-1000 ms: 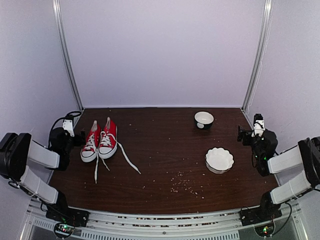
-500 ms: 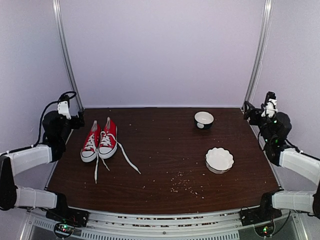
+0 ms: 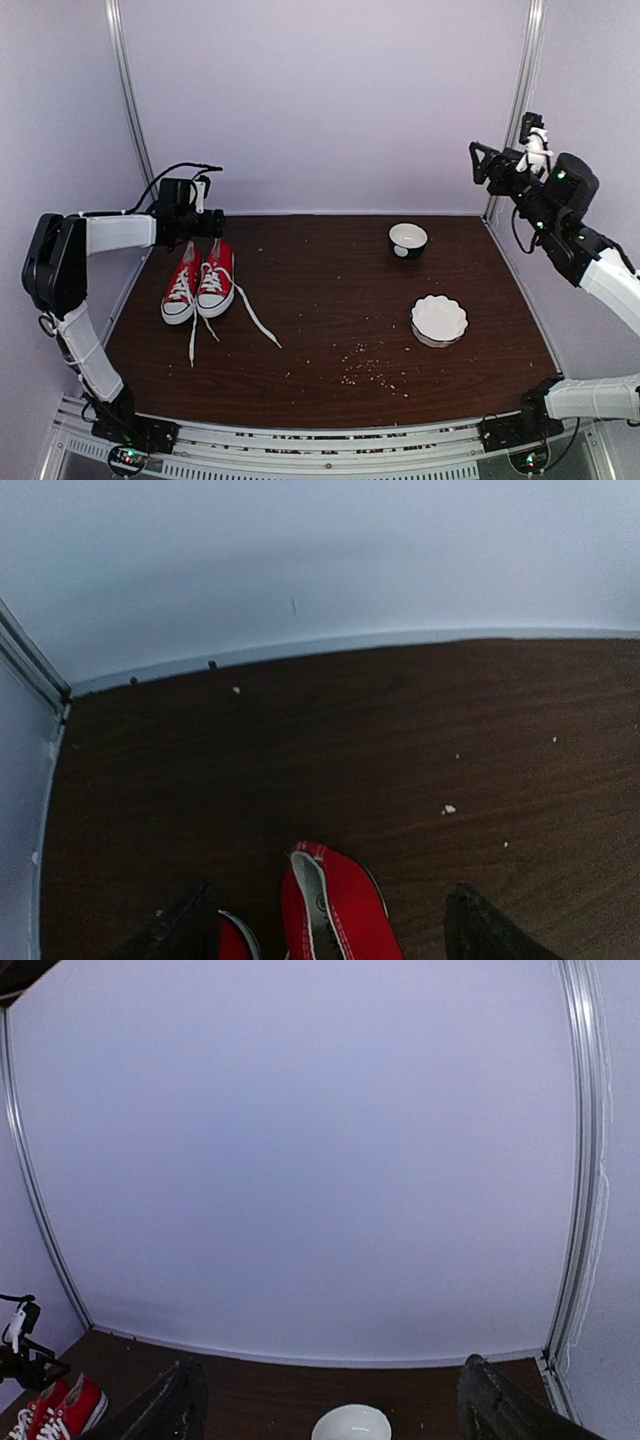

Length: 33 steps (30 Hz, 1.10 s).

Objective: Tie the shoes
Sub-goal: Move the shoe to the center of the board.

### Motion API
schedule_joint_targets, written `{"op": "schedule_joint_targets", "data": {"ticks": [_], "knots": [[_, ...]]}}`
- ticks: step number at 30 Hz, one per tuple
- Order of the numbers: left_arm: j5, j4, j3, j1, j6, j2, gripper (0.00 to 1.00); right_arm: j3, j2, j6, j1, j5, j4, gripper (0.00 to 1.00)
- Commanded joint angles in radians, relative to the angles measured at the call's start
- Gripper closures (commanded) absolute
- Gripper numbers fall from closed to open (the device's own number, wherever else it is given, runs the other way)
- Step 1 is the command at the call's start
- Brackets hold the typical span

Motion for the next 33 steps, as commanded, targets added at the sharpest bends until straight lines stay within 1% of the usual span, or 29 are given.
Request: {"op": "schedule_joint_targets", "data": {"ticks": [1, 7, 11, 12, 14, 15, 16, 17, 19, 20, 22, 25, 27, 29, 33], "knots": [[0.048, -0.104, 0.043, -0.007, -0.051, 0.091, 0.21, 0.019, 0.103, -0.016, 0.066, 0.114, -0.222, 0.14], [0.030, -0.096, 0.045, -0.008, -0.075, 0.157, 0.24, -0.027, 0.172, -0.007, 0.184, 0.188, -0.270, 0.15], [0.056, -0.080, 0.041, -0.008, -0.085, 0.195, 0.26, -0.040, 0.200, 0.019, 0.233, 0.189, -0.300, 0.15], [0.057, -0.075, 0.036, -0.009, -0.085, 0.198, 0.28, -0.041, 0.200, 0.031, 0.241, 0.184, -0.306, 0.15], [0.057, -0.066, 0.019, -0.008, -0.089, 0.200, 0.35, -0.056, 0.193, 0.054, 0.254, 0.173, -0.302, 0.15], [0.065, -0.068, 0.014, -0.009, -0.097, 0.199, 0.44, -0.066, 0.188, 0.061, 0.262, 0.168, -0.295, 0.15], [0.084, -0.067, 0.004, -0.008, -0.106, 0.195, 0.54, -0.077, 0.183, 0.068, 0.270, 0.168, -0.288, 0.14], [0.105, -0.056, -0.012, -0.010, -0.120, 0.189, 0.66, -0.087, 0.177, 0.072, 0.279, 0.172, -0.281, 0.14], [0.135, 0.016, -0.064, -0.020, -0.163, 0.163, 0.95, -0.108, 0.164, 0.078, 0.299, 0.193, -0.264, 0.14], [0.144, 0.054, -0.101, -0.028, -0.187, 0.147, 1.00, -0.116, 0.159, 0.081, 0.310, 0.208, -0.266, 0.14], [0.162, 0.170, -0.188, -0.059, -0.249, 0.096, 1.00, -0.132, 0.144, 0.089, 0.336, 0.226, -0.278, 0.14], [0.160, 0.323, -0.309, -0.143, -0.349, 0.008, 1.00, -0.157, 0.115, 0.098, 0.388, 0.217, -0.321, 0.14], [0.128, 0.399, -0.366, -0.229, -0.398, -0.050, 1.00, -0.178, 0.092, 0.081, 0.433, 0.219, -0.353, 0.14], [0.084, 0.443, -0.393, -0.320, -0.440, -0.093, 1.00, -0.206, 0.070, 0.062, 0.472, 0.223, -0.381, 0.14], [-0.017, 0.572, -0.465, -0.480, -0.564, -0.128, 1.00, -0.271, 0.027, 0.054, 0.503, 0.212, -0.398, 0.14]]}}
